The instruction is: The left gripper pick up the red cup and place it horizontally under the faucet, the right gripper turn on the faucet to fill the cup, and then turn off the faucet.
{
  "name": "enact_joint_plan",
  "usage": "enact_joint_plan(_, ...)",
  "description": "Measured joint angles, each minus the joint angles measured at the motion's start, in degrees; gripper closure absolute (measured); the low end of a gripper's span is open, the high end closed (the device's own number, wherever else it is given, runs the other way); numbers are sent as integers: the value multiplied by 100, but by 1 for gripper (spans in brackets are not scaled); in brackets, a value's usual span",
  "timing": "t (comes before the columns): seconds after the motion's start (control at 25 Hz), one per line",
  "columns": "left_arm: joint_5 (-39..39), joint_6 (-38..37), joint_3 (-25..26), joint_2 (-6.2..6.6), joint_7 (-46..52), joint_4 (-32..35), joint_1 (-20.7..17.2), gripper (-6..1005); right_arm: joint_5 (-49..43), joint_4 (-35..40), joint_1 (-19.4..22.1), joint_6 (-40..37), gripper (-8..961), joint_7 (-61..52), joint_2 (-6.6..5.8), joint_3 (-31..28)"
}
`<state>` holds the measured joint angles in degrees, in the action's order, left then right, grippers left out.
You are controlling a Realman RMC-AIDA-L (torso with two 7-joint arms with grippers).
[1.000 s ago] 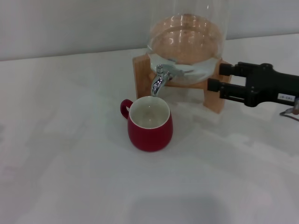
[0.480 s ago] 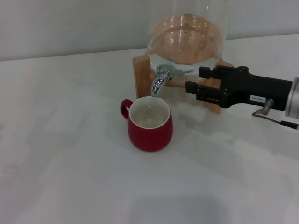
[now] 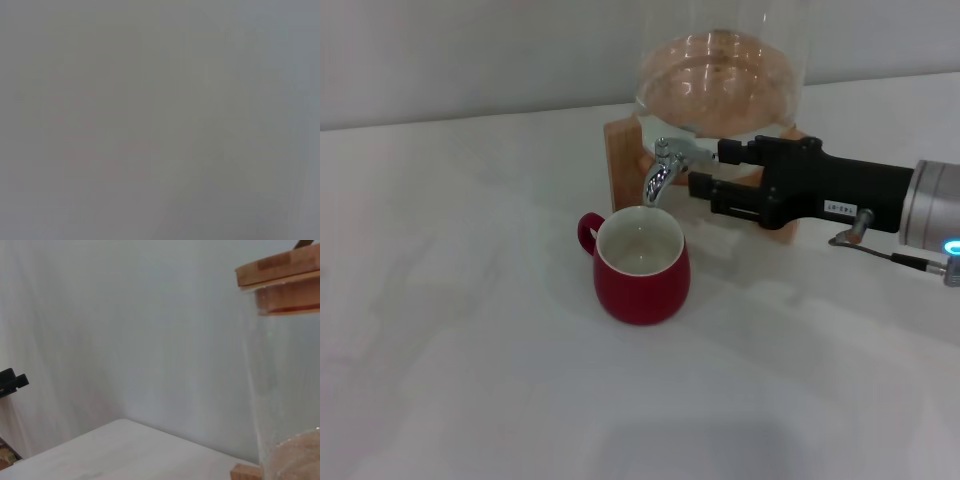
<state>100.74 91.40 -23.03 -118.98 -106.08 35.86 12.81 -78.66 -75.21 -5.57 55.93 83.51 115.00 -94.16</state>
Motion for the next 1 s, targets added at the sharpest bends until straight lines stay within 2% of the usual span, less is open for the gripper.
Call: enact_joint_plan(1.0,8,26,0,-2,3,0,-52,190,82,-12,-4,561,319,60,-3,52)
